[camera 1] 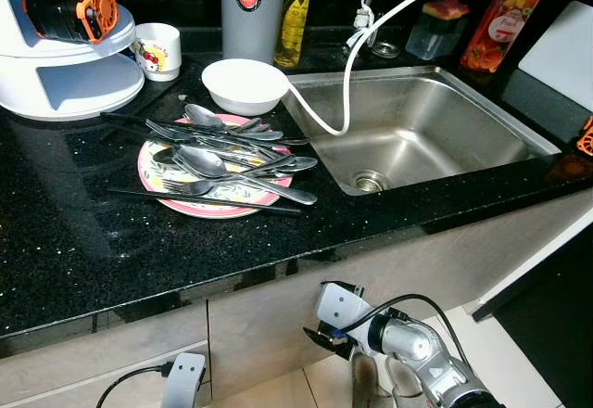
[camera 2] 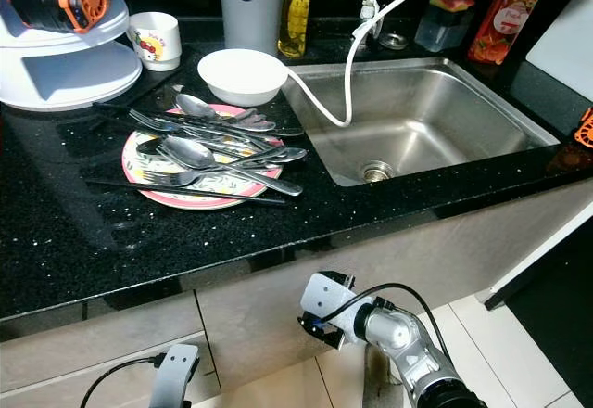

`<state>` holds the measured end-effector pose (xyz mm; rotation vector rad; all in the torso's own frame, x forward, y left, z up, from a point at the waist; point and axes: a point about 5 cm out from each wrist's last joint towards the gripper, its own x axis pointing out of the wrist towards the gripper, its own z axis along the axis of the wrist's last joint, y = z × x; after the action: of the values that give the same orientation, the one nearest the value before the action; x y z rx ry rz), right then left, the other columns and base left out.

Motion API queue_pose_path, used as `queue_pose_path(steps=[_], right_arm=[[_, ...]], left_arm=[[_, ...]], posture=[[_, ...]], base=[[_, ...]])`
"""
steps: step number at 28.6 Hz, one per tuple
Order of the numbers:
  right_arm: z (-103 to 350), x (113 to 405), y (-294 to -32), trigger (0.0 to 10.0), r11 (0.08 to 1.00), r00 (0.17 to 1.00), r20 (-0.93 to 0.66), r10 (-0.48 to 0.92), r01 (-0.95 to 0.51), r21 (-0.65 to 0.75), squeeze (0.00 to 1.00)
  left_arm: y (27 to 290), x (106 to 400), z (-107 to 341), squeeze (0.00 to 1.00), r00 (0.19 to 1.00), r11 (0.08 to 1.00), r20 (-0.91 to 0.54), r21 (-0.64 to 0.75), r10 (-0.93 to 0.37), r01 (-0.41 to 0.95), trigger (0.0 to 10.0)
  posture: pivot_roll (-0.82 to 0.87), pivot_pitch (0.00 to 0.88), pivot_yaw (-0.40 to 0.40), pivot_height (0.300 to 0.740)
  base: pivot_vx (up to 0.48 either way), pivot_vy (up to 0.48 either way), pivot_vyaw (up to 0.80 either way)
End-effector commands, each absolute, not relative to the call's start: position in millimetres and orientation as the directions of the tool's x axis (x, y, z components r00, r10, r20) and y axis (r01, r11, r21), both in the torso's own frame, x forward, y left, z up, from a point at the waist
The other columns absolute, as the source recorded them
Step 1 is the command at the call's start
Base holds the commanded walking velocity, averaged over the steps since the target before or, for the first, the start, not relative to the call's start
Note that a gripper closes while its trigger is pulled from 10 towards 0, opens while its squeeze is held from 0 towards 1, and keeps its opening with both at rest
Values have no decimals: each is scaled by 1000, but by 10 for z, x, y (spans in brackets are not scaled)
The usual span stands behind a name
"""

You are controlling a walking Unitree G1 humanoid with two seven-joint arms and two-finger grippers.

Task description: Kitchen organization

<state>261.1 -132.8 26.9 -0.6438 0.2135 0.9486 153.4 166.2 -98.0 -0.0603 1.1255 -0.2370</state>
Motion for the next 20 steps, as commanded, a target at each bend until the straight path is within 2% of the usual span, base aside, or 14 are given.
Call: queue_pose_path(steps=[1, 12, 20], right_arm=[[342, 2677, -1370, 10000, 437, 594, -411, 692, -797, -417, 0], [333, 2638, -1406, 10000, 442, 529, -409, 744, -848, -292, 0], [338, 2623, -1445, 10000, 440, 510, -403, 760, -860, -259, 0]], left_arm=[[1620, 1387, -1038, 0, 347, 969, -908, -187, -234, 163, 10000], [1565, 1357, -1049, 0, 337, 963, -907, -202, -253, 178, 10000], [1536, 1333, -1059, 0, 332, 962, -908, -204, -254, 179, 10000]], posture=[[-55, 50, -95, 740], [-73, 67, -98, 740], [-72, 62, -110, 740]], base=[[0, 0, 0], [0, 0, 0], [0, 0, 0]])
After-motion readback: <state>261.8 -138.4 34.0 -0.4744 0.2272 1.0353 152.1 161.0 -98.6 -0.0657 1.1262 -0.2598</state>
